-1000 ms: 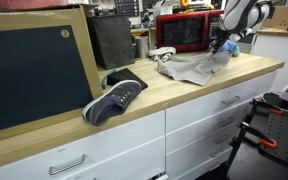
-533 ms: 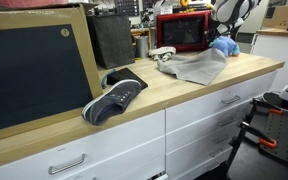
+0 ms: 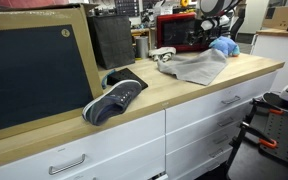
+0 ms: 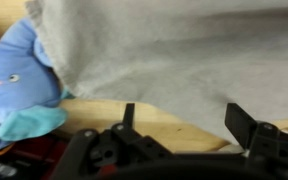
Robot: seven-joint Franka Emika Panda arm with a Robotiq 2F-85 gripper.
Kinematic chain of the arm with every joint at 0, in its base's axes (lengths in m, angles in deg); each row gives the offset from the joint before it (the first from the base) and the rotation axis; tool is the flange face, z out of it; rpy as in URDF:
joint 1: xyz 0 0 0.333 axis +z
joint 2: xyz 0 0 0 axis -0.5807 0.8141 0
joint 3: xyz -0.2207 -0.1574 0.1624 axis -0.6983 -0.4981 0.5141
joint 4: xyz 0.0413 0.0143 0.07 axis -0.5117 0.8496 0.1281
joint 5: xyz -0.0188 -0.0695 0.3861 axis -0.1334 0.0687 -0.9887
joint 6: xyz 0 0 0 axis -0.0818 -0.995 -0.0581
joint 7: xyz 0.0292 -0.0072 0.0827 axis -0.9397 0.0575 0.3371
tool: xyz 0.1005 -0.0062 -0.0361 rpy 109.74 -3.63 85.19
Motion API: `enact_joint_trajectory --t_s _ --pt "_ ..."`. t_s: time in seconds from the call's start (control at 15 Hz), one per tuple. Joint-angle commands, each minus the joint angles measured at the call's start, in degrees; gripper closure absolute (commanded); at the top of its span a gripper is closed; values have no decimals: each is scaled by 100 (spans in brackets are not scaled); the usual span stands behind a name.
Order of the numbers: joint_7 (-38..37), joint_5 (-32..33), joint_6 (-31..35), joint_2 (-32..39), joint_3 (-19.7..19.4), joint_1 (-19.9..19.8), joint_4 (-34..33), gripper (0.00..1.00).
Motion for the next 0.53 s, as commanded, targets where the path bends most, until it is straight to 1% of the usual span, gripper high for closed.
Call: enact_joint_trajectory --t_s 0.0,0.13,0.27,0.47 --pt "152 -504 -642 -298 1136 -431 94 0" --pt "139 -894 -818 -263 1639 -503 31 0" --pt "62 -1161 -832 -143 2002 -512 -60 0" --pt "-37 -1345 -704 87 2345 -473 -213 0"
